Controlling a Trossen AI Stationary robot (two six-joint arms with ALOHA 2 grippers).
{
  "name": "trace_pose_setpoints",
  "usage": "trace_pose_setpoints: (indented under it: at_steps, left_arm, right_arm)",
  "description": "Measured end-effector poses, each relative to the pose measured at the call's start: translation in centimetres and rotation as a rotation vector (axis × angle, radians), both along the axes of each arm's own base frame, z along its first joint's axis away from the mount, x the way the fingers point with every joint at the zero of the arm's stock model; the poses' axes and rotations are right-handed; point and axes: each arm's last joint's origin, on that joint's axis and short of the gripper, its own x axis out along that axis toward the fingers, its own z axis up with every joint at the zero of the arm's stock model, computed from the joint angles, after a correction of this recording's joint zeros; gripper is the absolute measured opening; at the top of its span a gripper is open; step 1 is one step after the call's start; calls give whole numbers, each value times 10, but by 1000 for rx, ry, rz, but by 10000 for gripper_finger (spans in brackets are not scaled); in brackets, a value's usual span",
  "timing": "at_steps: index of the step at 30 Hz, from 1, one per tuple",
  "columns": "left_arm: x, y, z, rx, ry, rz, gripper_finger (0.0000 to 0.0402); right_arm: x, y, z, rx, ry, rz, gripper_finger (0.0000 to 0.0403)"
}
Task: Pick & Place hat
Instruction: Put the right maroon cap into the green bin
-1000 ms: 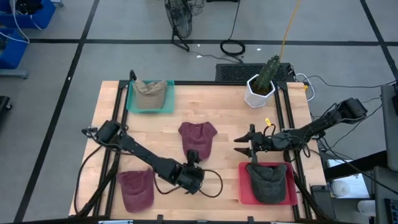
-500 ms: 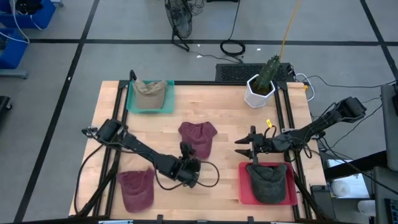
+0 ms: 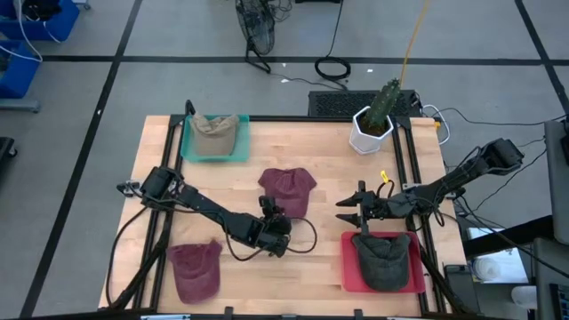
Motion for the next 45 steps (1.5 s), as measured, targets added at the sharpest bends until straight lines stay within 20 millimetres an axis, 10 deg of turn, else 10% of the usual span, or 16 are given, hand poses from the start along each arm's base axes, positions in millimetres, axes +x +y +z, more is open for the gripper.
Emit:
trace_pose_setpoints:
  at_steps: [10, 19, 30, 45]
  left_arm:
    - [2, 7, 2, 30, -70, 95, 148]
    - [1, 7, 5, 85, -160, 185, 17]
    - [-9, 2, 11, 230, -177, 216, 12]
    - [-80, 38, 128, 446, -157, 290, 18]
  right_arm:
    - [0, 0, -1, -15, 14, 1, 165]
    - [0, 0, -2, -19, 21, 1, 165]
    - [-1, 0, -5, -26, 46, 0, 165]
    - [-1, 0, -6, -22, 61, 0, 165]
